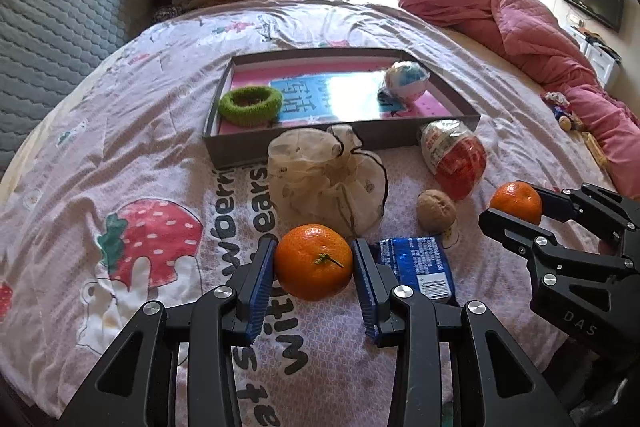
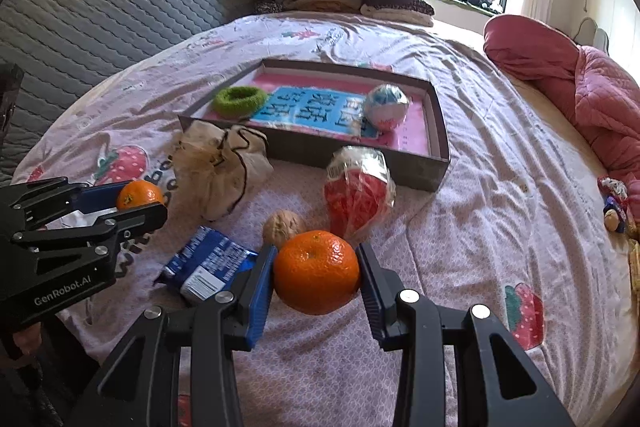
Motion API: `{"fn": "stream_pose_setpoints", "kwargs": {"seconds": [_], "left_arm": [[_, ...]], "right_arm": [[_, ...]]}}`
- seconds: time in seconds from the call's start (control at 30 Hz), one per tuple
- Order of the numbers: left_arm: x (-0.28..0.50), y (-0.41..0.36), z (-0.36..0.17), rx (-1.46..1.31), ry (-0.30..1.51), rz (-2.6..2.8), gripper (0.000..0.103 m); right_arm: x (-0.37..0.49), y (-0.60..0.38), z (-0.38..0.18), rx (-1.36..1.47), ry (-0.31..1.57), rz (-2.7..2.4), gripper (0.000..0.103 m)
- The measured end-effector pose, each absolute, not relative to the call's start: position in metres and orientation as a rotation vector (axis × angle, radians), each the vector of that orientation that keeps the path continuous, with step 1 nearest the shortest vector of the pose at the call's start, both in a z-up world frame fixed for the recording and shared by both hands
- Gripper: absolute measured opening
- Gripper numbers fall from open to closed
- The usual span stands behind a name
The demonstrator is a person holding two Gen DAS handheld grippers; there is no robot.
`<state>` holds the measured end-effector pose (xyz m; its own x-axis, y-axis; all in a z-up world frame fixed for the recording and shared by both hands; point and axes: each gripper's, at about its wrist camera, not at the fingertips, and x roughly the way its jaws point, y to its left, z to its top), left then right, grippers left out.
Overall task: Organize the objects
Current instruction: 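Grasp the orange with the right tool while the left tool closes on the orange, then lift and carry both oranges over the tray with both tools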
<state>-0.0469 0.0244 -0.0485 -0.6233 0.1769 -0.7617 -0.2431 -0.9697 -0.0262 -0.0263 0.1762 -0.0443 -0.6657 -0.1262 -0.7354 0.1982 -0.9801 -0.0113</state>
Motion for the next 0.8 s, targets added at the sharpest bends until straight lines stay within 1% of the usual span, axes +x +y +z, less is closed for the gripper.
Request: {"fn": "stream_pose_setpoints", "kwargs": {"seconds": [0.8], "left_arm": [[-0.008,0.008,0.029,-1.055,0.104,2.758,0.039]], "right_arm": [[0.01,0.141,0.041,0.913,0.169,-2.757,0.041]]}}
